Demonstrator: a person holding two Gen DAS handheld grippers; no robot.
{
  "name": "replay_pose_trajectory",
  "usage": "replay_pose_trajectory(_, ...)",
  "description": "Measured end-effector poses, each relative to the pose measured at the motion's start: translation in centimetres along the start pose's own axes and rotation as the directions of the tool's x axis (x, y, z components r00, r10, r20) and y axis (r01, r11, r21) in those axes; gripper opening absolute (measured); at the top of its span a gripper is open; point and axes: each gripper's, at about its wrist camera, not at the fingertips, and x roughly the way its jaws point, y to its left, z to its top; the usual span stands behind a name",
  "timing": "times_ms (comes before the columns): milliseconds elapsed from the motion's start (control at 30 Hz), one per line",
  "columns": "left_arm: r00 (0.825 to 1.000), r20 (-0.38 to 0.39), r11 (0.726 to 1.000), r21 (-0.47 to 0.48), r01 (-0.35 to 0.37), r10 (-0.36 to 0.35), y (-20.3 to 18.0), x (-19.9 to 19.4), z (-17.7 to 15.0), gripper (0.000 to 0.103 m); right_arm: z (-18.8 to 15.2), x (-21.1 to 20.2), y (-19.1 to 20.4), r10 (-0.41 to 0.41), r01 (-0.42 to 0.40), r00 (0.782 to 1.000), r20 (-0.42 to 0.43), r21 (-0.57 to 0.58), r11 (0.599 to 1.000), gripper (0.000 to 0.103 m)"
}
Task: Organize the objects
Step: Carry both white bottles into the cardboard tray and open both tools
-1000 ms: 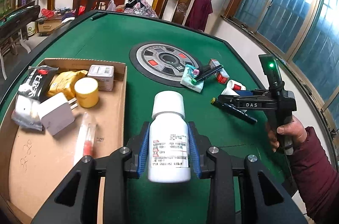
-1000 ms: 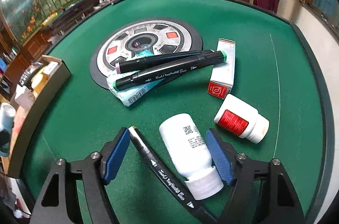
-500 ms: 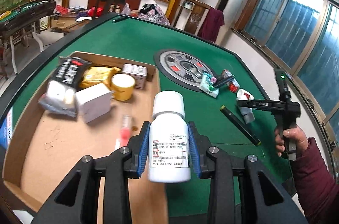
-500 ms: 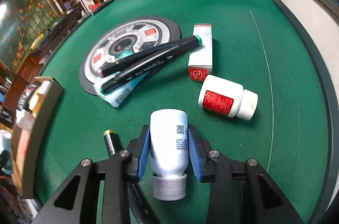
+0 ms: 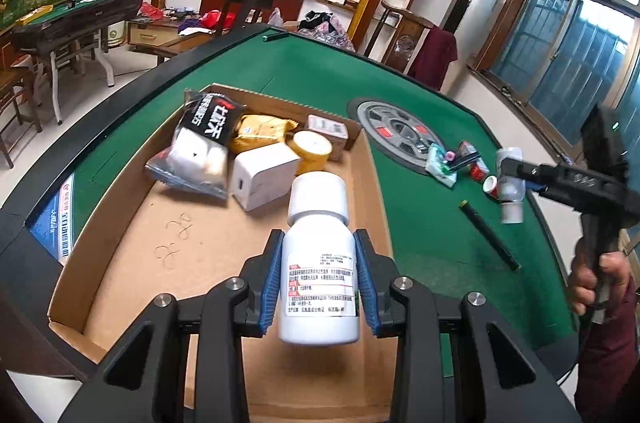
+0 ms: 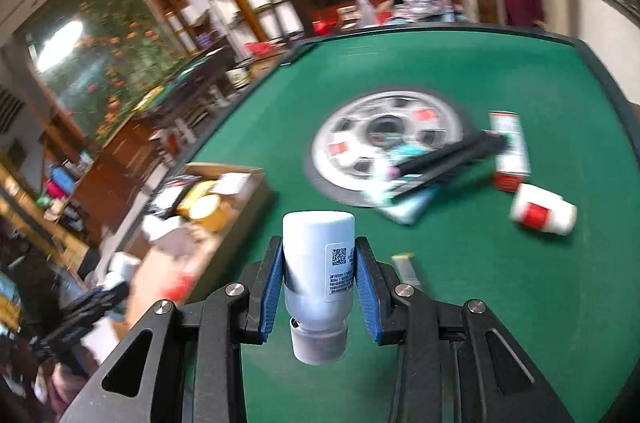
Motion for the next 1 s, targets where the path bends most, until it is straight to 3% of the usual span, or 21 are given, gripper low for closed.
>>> replay_pose_trajectory(167, 0.999, -0.030, 1.000, 0.002, -0.026, 0.027, 1.1, 1.0, 0.0, 0.033, 0.1, 3.1, 4.9, 0.099, -0.101, 0.993, -0.057, -0.032, 0.994, 0.038)
replay_pose_trajectory(400, 0.995, -0.083, 0.998, 0.015, -0.061, 0.062, 2.0, 2.8, 0.4, 0.033, 0.2, 9.0, 9.4, 0.116, -0.125, 0.983, -0.143, -0.051, 0.991, 0.038)
replay_pose_trajectory(600, 0.993, -0.100, 0.998, 0.018, -0.061, 0.062, 2.1, 3.9, 0.6, 0.033, 1.1, 12.9, 11.1, 0.049, -0.061, 0.983, -0.178, -0.067, 0.996, 0.038)
replay_pose_trajectory(1000, 0.995, -0.077, 0.998, 0.022, -0.055, 0.057, 1.9, 3.7, 0.8, 0.033, 2.1, 16.6, 10.0, -0.063, 0.057, 0.977, -0.204, -0.035, 0.998, 0.039)
